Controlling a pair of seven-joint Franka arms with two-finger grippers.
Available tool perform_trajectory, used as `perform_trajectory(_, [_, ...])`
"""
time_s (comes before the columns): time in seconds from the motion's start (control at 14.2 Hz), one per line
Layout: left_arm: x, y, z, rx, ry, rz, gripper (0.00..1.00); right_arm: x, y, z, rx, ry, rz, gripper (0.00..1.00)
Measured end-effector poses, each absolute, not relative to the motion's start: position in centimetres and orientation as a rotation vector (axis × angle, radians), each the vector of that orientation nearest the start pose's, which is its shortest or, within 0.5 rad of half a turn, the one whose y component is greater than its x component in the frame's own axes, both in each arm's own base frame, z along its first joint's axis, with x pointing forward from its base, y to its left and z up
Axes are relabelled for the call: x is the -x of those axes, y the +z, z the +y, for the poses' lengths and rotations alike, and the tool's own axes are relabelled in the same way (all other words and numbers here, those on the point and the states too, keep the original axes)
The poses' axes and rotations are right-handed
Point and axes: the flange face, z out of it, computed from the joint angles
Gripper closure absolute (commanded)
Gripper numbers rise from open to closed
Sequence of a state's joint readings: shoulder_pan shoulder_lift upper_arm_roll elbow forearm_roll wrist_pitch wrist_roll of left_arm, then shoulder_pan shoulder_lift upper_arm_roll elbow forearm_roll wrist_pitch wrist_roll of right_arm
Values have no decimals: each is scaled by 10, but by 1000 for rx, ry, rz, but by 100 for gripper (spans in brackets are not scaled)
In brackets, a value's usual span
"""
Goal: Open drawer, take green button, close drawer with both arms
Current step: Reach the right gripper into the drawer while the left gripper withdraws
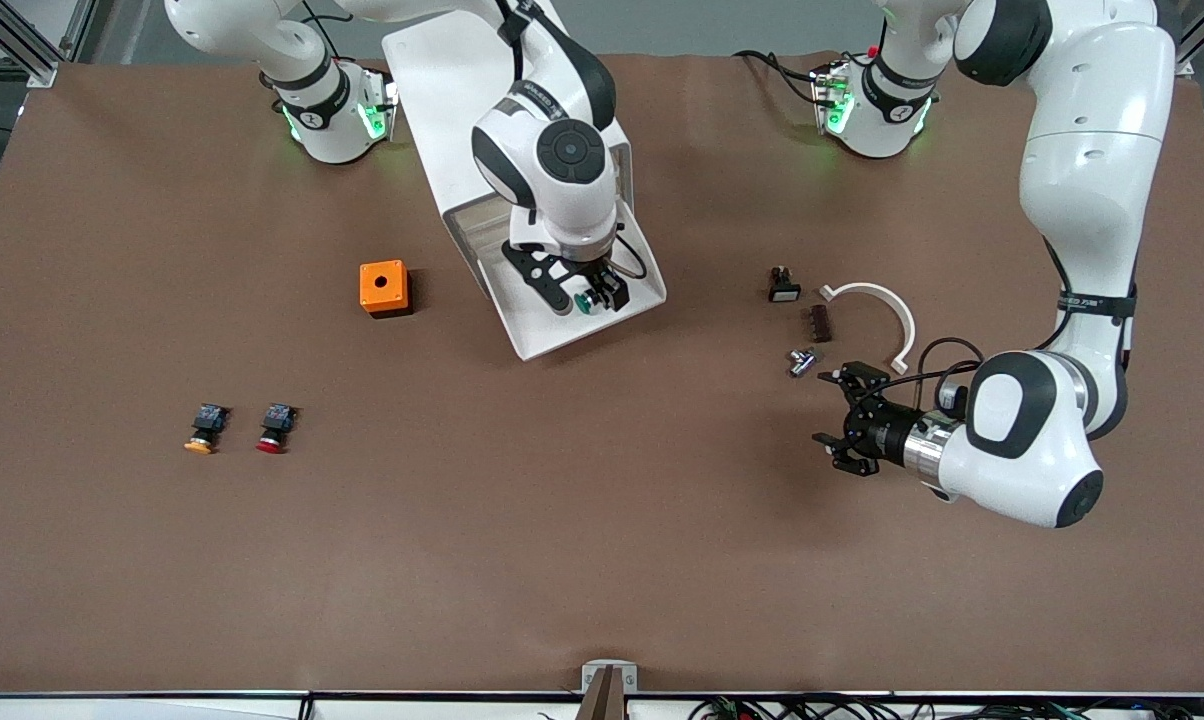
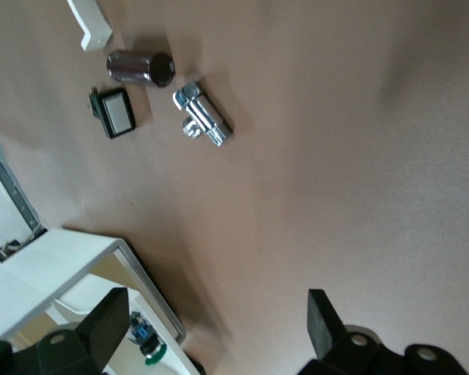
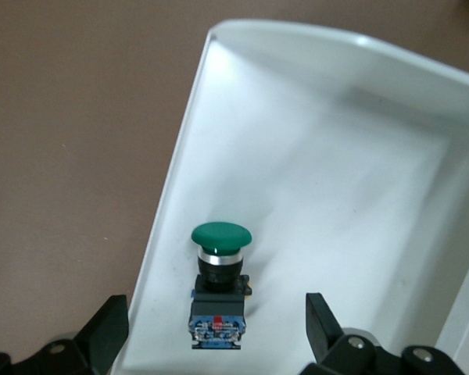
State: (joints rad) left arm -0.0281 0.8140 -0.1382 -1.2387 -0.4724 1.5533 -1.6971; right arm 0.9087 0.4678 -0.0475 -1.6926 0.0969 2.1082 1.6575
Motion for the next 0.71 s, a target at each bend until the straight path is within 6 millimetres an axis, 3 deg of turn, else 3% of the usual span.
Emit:
perform_trajectory(0.35, [-680, 297, -140, -2165, -1120, 2013, 0, -405, 302, 528, 2925, 121, 1291, 0])
perform_trajectory(0.71, [-674, 317, -146, -2323, -1059, 1893, 0, -404, 282, 532, 2922, 113, 1306, 0])
